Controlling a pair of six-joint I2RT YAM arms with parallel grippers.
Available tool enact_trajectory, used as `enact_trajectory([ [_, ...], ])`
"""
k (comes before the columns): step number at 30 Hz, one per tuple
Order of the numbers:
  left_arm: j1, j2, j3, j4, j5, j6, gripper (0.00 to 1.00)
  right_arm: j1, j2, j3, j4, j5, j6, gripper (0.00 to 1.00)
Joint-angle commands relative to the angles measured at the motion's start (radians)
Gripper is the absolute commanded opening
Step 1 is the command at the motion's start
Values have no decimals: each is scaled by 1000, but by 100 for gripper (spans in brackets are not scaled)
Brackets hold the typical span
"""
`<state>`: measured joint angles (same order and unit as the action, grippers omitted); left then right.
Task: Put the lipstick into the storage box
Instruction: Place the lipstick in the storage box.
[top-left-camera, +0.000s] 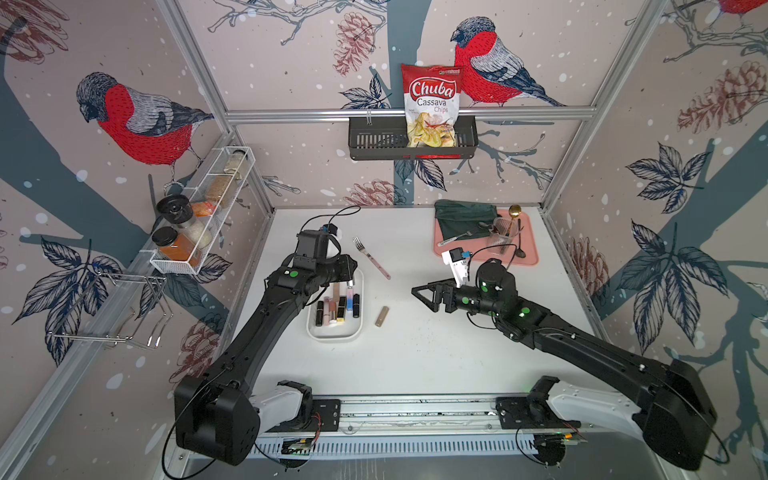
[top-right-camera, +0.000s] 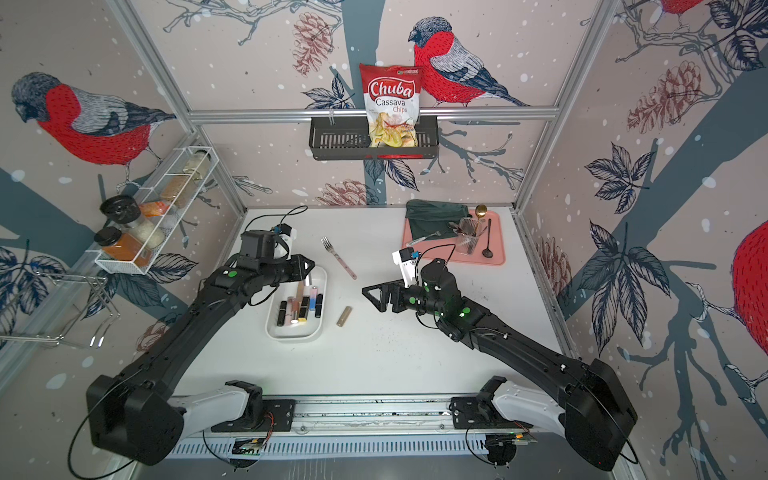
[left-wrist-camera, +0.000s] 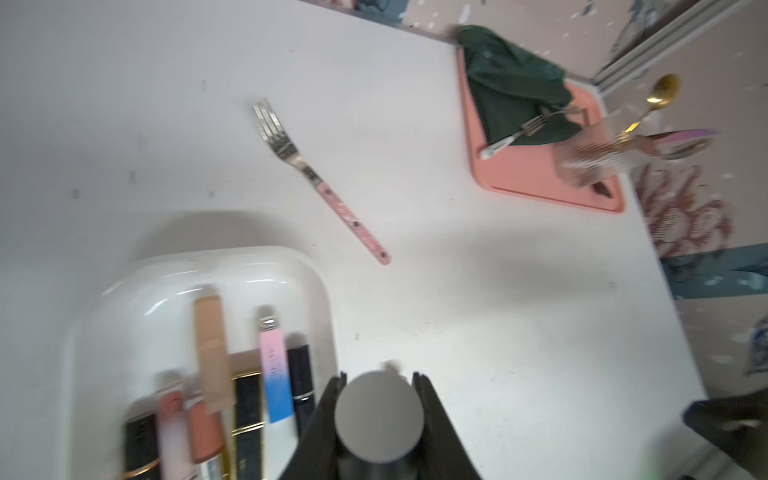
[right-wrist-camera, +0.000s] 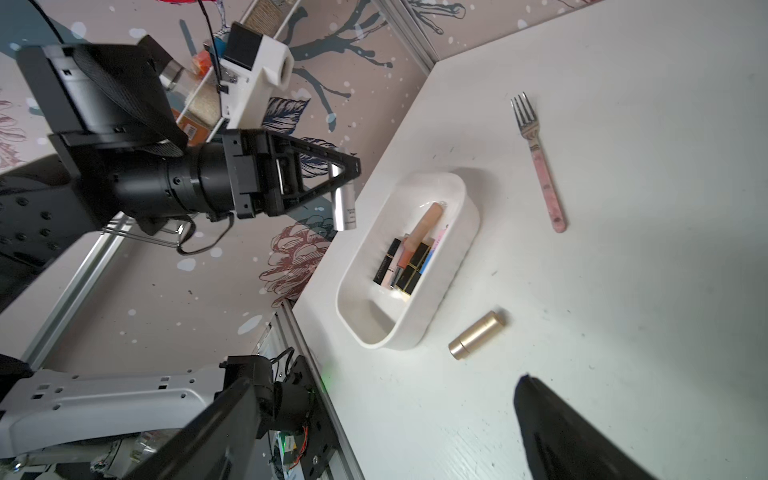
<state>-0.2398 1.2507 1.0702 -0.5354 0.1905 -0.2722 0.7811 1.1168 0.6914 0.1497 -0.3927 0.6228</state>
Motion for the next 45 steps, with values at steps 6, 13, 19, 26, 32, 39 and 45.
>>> enact_trajectory([
  [6, 17, 142, 25, -68, -184, 105, 7, 35, 21, -6, 14, 40, -27, 100],
  [13, 93, 174, -134, 59, -229, 100, 5, 41, 5, -17, -7, 49, -40, 100],
  [19, 123, 174, -134, 90, -270, 103, 5, 42, 14, -42, 36, 40, -22, 100],
  [26, 140, 221, -109, 112, -249, 99, 5, 68, 56, -44, 78, 39, -3, 100],
  [32, 150, 253, -96, 144, -241, 93, 5, 80, 60, -43, 82, 47, 1, 100],
  [39, 181, 306, -91, 167, -197, 91, 5, 85, 59, -49, 88, 57, 5, 100],
  [45, 201, 325, -87, 175, -172, 88, 17, 86, 64, -56, 101, 57, 5, 100],
])
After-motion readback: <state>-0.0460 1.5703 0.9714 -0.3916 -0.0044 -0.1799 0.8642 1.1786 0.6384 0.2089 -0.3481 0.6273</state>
